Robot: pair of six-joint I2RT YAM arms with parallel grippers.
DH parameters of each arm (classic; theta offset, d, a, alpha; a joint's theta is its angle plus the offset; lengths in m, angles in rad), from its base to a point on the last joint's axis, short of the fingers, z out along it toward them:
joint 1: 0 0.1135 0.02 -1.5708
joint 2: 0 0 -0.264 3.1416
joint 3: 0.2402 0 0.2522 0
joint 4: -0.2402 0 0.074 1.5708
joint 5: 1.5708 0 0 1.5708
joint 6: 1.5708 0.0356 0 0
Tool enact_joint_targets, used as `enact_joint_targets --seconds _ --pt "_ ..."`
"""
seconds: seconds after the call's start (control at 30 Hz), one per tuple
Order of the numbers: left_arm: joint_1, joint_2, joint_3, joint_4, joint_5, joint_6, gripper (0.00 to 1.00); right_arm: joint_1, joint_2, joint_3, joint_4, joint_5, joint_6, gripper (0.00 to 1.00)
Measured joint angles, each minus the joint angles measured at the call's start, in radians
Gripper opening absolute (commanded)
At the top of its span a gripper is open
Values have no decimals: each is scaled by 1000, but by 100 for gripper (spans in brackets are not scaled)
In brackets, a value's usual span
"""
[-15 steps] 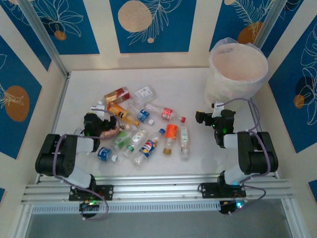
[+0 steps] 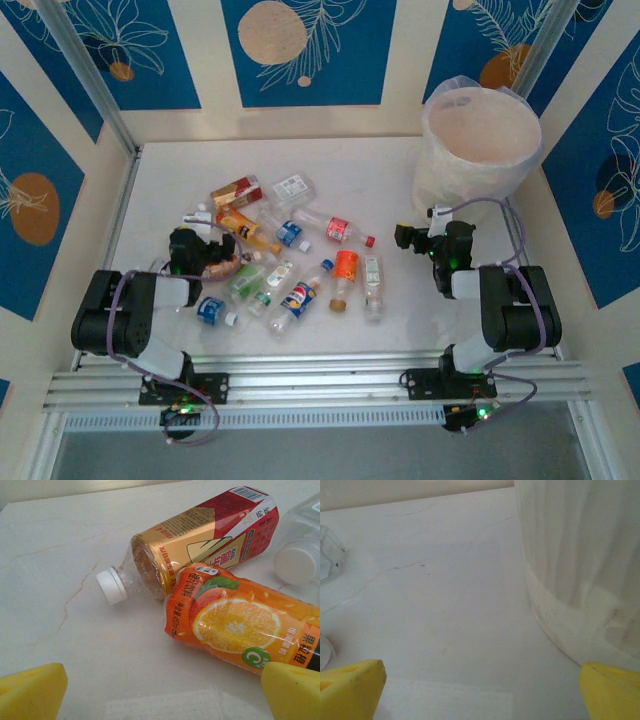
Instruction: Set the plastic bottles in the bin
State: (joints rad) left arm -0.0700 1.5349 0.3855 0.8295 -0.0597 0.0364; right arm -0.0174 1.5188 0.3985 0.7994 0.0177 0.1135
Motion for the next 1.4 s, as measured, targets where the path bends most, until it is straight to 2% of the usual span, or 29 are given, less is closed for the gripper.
enact_joint_targets --seconds 0.6,0.8,0.97,1.2,1.4 --pt "0 -2 7 -24 0 0 99 0 0 0 0 0 0 99" --pt "0 -57 16 -70 -1 -2 100 0 0 7 -18 0 0 99" --pt "0 -135 16 -116 -1 -2 100 0 -29 58 -116 -11 -8 99" --pt "0 -265 16 -192 -4 -5 100 37 -196 90 -266 13 -23 99" --pt "0 -383 33 -281 -3 -35 100 107 -396 220 -571 124 35 99"
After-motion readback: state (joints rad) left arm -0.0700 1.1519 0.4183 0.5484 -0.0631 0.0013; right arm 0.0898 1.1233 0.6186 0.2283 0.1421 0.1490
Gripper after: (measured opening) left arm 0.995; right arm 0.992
